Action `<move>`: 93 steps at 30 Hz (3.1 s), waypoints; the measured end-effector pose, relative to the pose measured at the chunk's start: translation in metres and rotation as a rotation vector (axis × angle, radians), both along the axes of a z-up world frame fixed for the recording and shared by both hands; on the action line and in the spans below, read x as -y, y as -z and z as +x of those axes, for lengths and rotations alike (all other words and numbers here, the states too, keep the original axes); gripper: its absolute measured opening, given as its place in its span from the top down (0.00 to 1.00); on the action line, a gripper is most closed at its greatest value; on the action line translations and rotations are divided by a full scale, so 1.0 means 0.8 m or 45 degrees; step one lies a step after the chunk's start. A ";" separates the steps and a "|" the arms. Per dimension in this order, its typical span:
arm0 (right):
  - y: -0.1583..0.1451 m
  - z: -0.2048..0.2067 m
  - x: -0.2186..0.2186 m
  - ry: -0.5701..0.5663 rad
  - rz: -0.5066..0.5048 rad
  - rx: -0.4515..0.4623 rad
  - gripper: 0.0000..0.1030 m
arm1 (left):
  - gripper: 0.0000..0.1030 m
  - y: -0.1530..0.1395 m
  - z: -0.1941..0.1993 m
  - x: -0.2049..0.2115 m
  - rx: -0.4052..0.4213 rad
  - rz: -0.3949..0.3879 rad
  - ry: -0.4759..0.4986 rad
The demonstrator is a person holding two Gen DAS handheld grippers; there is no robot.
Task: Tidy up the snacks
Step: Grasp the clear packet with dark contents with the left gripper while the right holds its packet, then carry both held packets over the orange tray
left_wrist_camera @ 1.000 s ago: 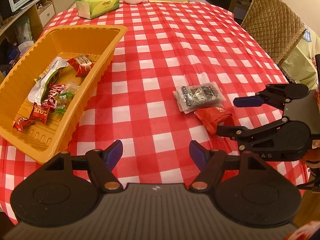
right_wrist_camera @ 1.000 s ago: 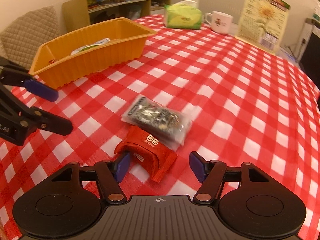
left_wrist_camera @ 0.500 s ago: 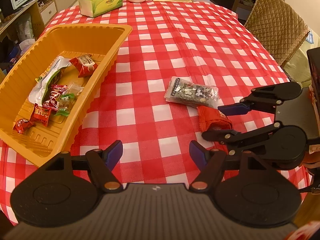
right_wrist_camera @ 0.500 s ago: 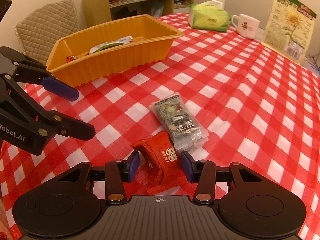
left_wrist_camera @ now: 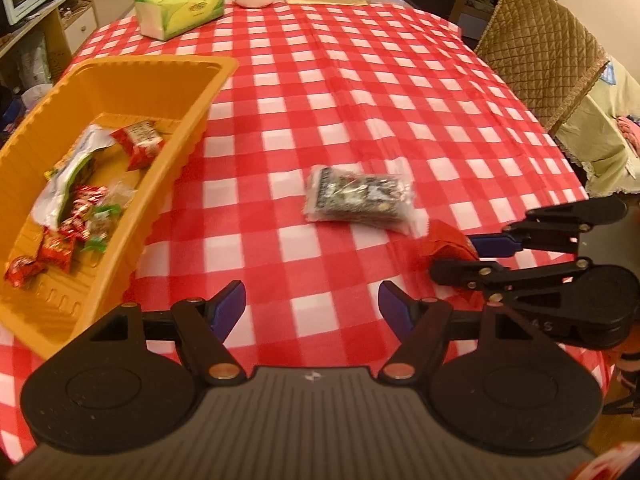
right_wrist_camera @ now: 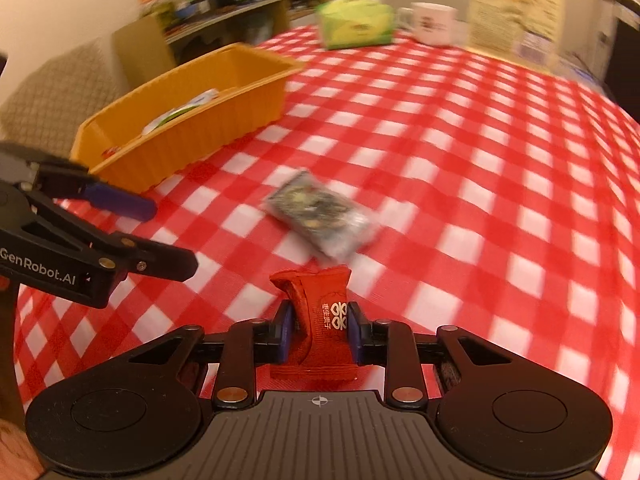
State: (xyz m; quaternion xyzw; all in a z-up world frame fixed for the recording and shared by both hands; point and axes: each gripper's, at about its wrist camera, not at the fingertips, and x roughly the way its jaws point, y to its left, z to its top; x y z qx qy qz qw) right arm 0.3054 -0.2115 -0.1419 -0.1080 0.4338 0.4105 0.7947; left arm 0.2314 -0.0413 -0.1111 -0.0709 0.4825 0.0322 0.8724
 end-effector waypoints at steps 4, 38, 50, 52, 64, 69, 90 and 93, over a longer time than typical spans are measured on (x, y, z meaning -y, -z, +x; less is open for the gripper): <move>-0.005 0.012 0.031 0.143 0.026 -0.033 0.72 | 0.31 0.003 0.016 0.010 0.010 -0.038 0.038; -0.005 0.018 0.139 0.516 0.023 -0.069 0.72 | 0.49 0.041 0.153 0.052 0.045 0.009 0.093; -0.012 0.013 0.133 0.481 0.040 -0.061 0.72 | 0.66 0.035 0.128 0.057 0.012 0.068 0.157; -0.014 0.010 0.130 0.470 0.045 -0.057 0.72 | 0.66 0.031 0.122 0.059 0.015 0.070 0.166; -0.035 -0.008 0.111 0.401 0.080 -0.022 0.72 | 0.66 -0.014 0.068 0.052 0.111 0.030 0.170; -0.046 -0.020 0.095 0.338 0.097 -0.007 0.72 | 0.66 -0.040 0.031 0.041 0.162 0.044 0.183; -0.076 -0.076 -0.032 0.000 0.141 0.010 0.72 | 0.66 -0.138 -0.124 -0.112 0.326 0.169 -0.066; -0.083 -0.082 -0.054 -0.009 0.163 0.005 0.72 | 0.66 -0.140 -0.131 -0.127 0.323 0.166 -0.071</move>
